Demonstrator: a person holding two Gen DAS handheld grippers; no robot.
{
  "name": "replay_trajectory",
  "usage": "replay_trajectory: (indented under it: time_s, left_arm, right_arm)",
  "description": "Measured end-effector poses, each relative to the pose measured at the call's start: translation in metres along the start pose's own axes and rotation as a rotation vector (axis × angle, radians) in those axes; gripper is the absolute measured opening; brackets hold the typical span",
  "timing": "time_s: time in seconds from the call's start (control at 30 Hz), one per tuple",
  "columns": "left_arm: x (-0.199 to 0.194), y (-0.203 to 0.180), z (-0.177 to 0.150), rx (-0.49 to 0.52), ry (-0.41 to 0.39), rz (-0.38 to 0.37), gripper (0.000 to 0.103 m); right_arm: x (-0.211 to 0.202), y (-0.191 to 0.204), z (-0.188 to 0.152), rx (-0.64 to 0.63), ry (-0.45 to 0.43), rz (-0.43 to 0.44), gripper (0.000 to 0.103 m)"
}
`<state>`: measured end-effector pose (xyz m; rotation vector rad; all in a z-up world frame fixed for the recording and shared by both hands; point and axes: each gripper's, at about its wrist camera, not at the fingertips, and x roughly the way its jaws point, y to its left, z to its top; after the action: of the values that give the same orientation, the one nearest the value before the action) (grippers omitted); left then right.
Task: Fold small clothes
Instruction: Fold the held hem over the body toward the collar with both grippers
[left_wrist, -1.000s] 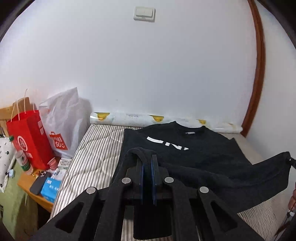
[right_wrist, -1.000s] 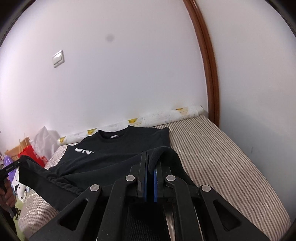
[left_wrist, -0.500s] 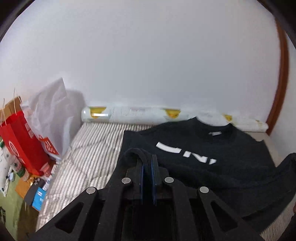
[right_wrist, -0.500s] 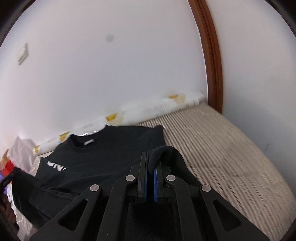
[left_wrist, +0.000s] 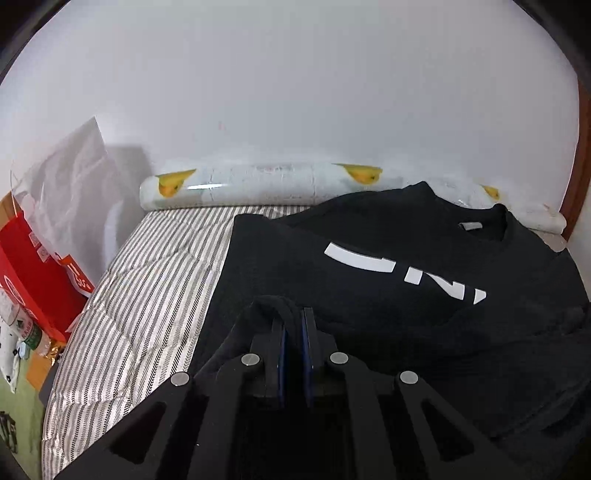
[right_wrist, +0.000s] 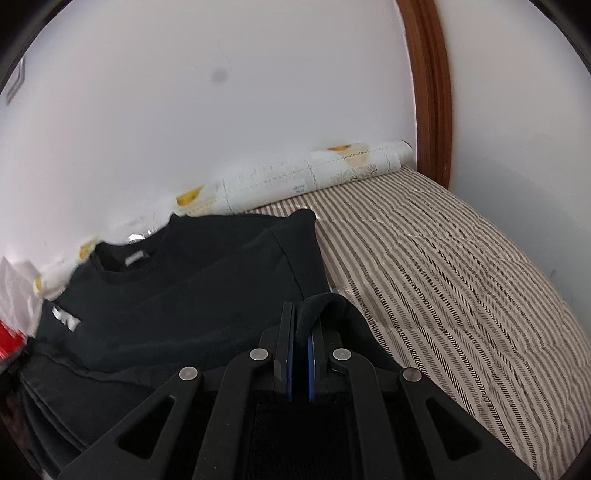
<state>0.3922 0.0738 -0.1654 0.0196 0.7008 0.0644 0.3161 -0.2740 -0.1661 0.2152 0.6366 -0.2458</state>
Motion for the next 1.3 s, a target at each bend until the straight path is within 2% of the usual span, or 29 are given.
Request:
replay_trajectory:
  time_s: [0.37,1.3]
  left_arm:
    - [0.009,-0.006,-0.001,0.031,0.039,0.022,0.01]
    - [0.011,-0.007,-0.002,0.043,0.047,0.024,0.013]
  right_arm:
    - [0.006,0.004,-0.007,-0.041,0.024,-0.039,0.007]
    - [0.012,0.006,-0.009,-0.048,0.067,-0.011,0.021]
